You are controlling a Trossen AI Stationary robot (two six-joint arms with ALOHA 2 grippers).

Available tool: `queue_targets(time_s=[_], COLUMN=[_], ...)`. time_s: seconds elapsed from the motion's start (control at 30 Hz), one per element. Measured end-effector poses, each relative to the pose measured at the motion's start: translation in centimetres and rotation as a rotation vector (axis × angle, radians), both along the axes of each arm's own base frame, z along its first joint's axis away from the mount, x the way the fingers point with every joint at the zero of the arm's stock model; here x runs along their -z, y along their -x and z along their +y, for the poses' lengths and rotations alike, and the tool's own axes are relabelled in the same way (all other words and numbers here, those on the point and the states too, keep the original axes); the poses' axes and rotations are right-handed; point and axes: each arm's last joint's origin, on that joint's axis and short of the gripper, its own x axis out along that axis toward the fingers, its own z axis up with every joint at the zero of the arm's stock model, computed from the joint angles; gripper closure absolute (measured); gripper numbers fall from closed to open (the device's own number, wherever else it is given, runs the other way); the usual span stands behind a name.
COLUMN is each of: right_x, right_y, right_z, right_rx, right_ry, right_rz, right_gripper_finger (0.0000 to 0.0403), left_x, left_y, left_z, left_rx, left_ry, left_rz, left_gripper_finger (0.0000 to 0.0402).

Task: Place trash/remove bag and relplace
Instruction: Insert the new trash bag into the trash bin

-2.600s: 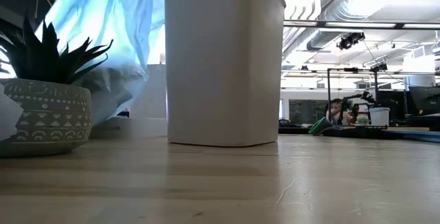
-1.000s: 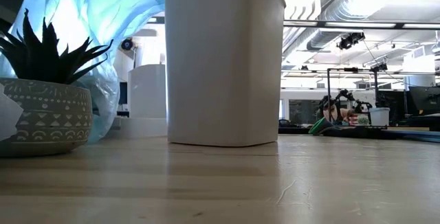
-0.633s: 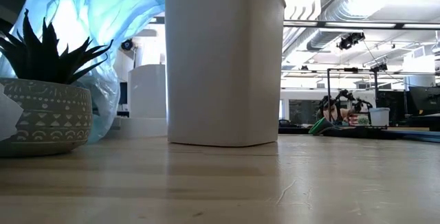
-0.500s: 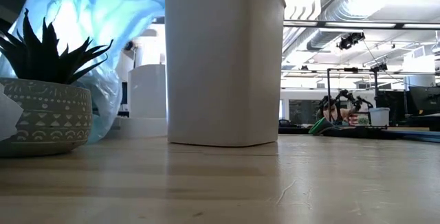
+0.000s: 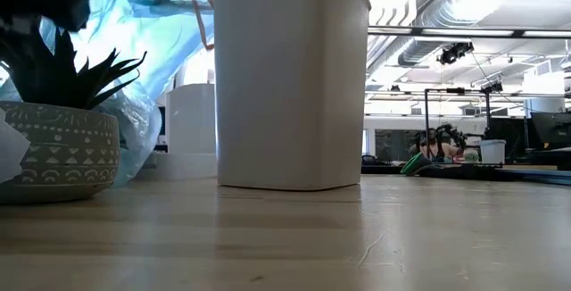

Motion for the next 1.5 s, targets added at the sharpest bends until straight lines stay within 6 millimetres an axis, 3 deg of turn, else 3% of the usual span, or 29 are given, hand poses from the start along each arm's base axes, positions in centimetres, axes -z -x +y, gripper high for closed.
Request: queue_targets(time_s=[0.23,0.5,0.6,0.73,0.8,0.9,1.0,1.23,1.5], right_x=[0.0,0.0,0.0,0.0,0.0,0.0,0.0,0.1,-0.1], right_y=[0.0,0.0,0.0,0.0,0.0,0.0,0.0,0.0,0.2], right_z=[0.0,0.0,0.0,-0.1,-0.1,-0.1,-0.1,0.0,0.8], right_rx=[-0.002,-0.004,0.011,0.027,0.029,0.029,0.030,0.034,-0.001], right_ry=[0.005,0.011,0.017,0.024,0.025,0.025,0.023,-0.005,-0.045], right_rz=[0.001,-0.003,-0.005,-0.007,-0.008,-0.008,-0.005,0.015,0.016], right_gripper_finger=[0.0133,0.0133,0.0133,0.0133,0.0133,0.0133,0.0133,0.0133,0.0133], left_x=[4.9,7.0,7.5,7.5,7.2,6.0,3.4,-5.0,-15.3], left_y=[-1.4,-2.9,-2.9,-2.7,-2.6,-2.7,-2.9,-2.0,0.4], left_z=[-2.2,-3.9,-4.0,-4.3,-4.3,-4.5,-4.7,-3.6,-1.0], left_rx=[0.096,0.152,0.163,0.187,0.186,0.194,0.208,0.181,0.147], left_ry=[0.048,0.107,0.084,0.100,0.114,0.137,0.150,0.065,-0.146], left_rz=[-0.056,-0.122,-0.091,-0.090,-0.095,-0.140,-0.216,-0.384,-0.709], left_gripper_finger=[0.0188,0.0194,0.0236,0.0366,0.0387,0.0397,0.0400,0.0401,0.0401])
